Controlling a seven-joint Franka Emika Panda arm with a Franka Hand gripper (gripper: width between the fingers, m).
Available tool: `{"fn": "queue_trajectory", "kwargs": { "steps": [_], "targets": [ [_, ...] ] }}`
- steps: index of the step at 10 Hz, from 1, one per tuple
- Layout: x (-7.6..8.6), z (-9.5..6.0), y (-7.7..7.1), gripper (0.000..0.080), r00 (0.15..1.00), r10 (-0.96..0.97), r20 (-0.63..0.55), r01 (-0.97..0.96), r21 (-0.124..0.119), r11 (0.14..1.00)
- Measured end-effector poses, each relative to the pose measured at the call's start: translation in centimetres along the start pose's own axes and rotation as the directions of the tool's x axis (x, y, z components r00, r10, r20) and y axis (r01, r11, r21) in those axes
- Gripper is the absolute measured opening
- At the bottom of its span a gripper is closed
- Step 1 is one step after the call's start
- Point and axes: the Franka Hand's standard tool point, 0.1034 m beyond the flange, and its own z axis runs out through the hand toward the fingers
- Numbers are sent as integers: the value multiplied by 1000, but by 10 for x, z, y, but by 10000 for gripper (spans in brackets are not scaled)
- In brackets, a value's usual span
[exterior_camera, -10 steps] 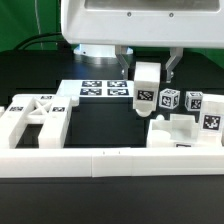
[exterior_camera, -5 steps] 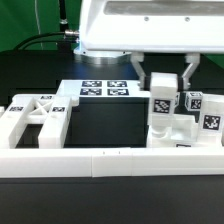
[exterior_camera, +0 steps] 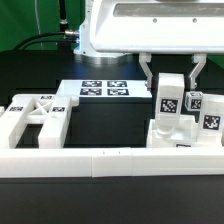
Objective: Assemble chair
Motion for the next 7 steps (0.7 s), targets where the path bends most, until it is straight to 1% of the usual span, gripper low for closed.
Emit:
{"fn": "queue_trajectory", "kwargs": {
  "steps": [1, 2, 4, 5, 6, 7],
  "targets": [
    [1, 0, -1, 287, 999, -2, -36, 2, 4, 1000],
    [-4, -4, -1, 287, 997, 0, -72, 1, 11, 1000],
    [-22, -10, -8, 287, 997, -9, -76, 11, 20, 1000],
    [-33, -7, -11, 287, 996, -21, -90, 23, 19, 1000],
    [-34, -5, -10, 287, 996, -24, -81, 25, 17, 1000],
    [-31, -6, -11, 287, 994, -25, -109, 28, 19, 999]
  ]
}}
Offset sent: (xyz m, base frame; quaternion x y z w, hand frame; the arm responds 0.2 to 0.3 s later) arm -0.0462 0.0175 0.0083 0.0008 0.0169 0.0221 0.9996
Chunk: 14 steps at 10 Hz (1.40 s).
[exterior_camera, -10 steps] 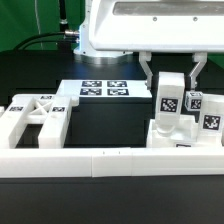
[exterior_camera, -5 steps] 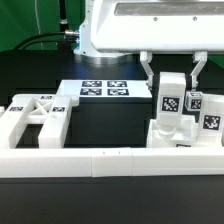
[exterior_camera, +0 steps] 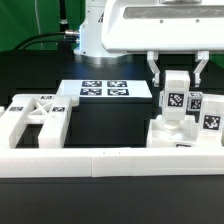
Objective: Assemble chair
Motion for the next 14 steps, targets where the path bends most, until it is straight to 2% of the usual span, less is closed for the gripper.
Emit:
{"fn": "queue_trajectory", "kwargs": {
  "steps": [2, 7, 14],
  "targets": [
    [2, 1, 0, 287, 999, -8, -39, 8, 2, 1000],
    [5, -1, 13, 287, 999, -42, -31, 42, -9, 999],
    [-8, 16, 18, 287, 998, -57, -5, 57, -23, 998]
  ]
}}
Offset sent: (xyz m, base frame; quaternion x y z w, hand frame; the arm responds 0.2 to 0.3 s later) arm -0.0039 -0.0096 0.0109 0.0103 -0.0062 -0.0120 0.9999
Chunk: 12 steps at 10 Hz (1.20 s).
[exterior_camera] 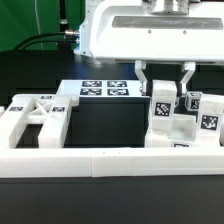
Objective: Assemble chair
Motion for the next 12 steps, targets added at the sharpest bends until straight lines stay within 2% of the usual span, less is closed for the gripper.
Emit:
{"fn": "queue_trajectory", "kwargs": {
  "steps": [3, 4, 5, 6, 7, 10, 12],
  "targets": [
    [2, 2, -2, 287, 999, -8, -40, 8, 0, 1000],
    [2, 2, -2, 389, 999, -8, -39, 8, -1, 1000],
    [1, 2, -2, 526, 999, -8, -39, 8, -1, 1000],
    [1, 2, -2, 526, 999, -8, -39, 8, -1, 1000],
    [2, 2, -1, 623, 999, -12, -38, 12, -2, 1000],
    [11, -4, 7, 648, 998, -41, -40, 41, -3, 999],
    [21, -13, 9, 649, 998, -51, -38, 51, 3, 999]
  ]
}}
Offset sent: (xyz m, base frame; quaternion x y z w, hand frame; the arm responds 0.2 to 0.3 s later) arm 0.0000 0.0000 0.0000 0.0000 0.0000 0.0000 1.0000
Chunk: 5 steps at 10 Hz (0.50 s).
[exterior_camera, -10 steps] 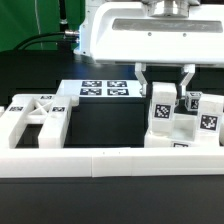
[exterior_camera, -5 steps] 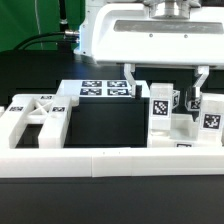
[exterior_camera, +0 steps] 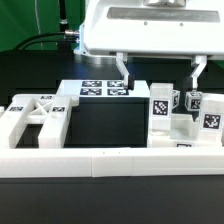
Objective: Assemble chair
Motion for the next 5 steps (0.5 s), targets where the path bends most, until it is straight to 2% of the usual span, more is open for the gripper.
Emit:
{"fn": "queue_trajectory", "kwargs": {
  "steps": [1, 3, 5],
  "targets": [
    [3, -3, -1, 649, 1000, 3, 10, -3, 4, 1000],
    [-2, -1, -2, 649, 998, 3, 56, -3, 6, 1000],
    [-8, 2, 3, 649, 978, 2, 208, -5, 11, 1000]
  ]
}}
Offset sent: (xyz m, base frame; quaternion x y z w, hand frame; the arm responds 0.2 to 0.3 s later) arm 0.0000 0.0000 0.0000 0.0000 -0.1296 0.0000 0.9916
